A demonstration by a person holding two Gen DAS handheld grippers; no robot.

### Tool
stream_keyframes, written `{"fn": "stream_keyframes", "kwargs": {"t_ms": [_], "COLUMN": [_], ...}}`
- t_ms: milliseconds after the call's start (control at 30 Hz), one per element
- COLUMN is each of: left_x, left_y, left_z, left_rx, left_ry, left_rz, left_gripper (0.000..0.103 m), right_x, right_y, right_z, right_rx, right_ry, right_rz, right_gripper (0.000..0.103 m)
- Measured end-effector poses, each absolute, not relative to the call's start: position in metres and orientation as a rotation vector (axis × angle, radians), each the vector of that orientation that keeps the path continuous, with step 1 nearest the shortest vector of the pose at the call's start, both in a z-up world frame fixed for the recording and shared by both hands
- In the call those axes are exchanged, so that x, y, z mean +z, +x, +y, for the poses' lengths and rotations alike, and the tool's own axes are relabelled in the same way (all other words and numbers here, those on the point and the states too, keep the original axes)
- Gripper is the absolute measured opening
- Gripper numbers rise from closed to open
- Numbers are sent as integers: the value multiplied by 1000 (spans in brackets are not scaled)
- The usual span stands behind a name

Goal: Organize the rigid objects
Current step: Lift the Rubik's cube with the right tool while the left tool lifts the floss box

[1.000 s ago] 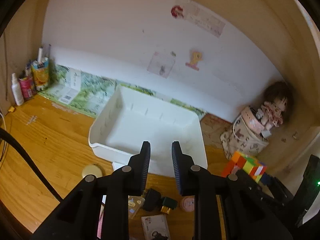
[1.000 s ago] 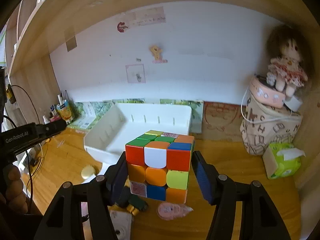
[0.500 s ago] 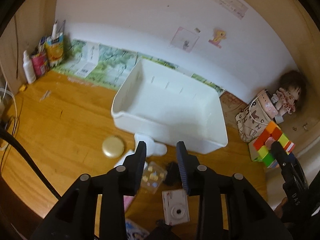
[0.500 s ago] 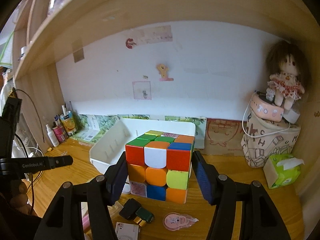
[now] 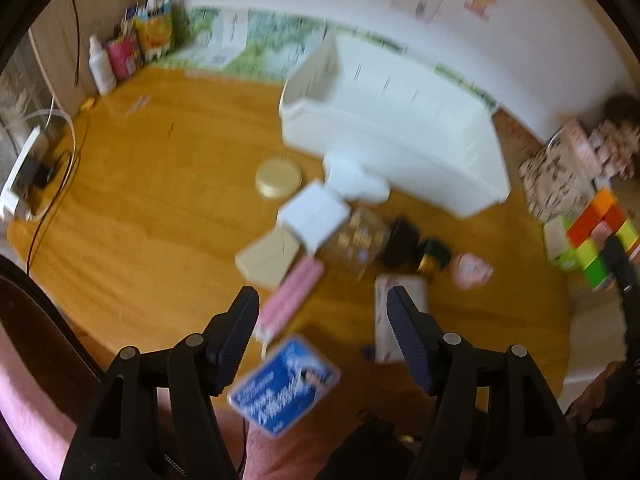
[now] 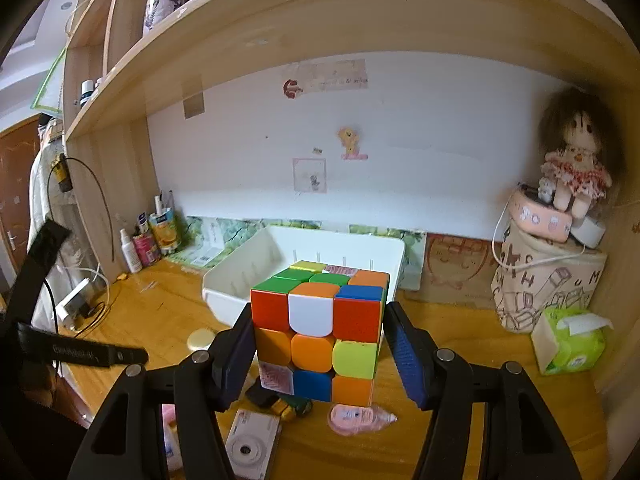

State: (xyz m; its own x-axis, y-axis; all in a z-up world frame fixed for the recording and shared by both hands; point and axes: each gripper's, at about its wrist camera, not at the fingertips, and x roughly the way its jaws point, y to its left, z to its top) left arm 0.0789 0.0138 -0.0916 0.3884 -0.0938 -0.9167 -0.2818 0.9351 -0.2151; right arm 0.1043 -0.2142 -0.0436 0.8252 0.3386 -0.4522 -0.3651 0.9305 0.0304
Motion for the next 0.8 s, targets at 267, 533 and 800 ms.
{"fn": "stream_keyframes", "kwargs": {"t_ms": [267,533,800], "left_x": [-132,-169,-183], "left_y": [59,59,69], "left_z": [-3,-7,-6], "left_rx": [138,149,133], "left_ry": [-370,-277,-154], "left_rz": [1341,1494,1585], "left_gripper": [77,80,83], "right_x": [-54,-65,-72], "right_y": [88,78,77], "right_z": [-223,-232,-236], "right_rx": [408,430,433], "right_ry": [-70,-72,-76], "right_rz": [497,542,574], "right_gripper": [63,63,63]}}
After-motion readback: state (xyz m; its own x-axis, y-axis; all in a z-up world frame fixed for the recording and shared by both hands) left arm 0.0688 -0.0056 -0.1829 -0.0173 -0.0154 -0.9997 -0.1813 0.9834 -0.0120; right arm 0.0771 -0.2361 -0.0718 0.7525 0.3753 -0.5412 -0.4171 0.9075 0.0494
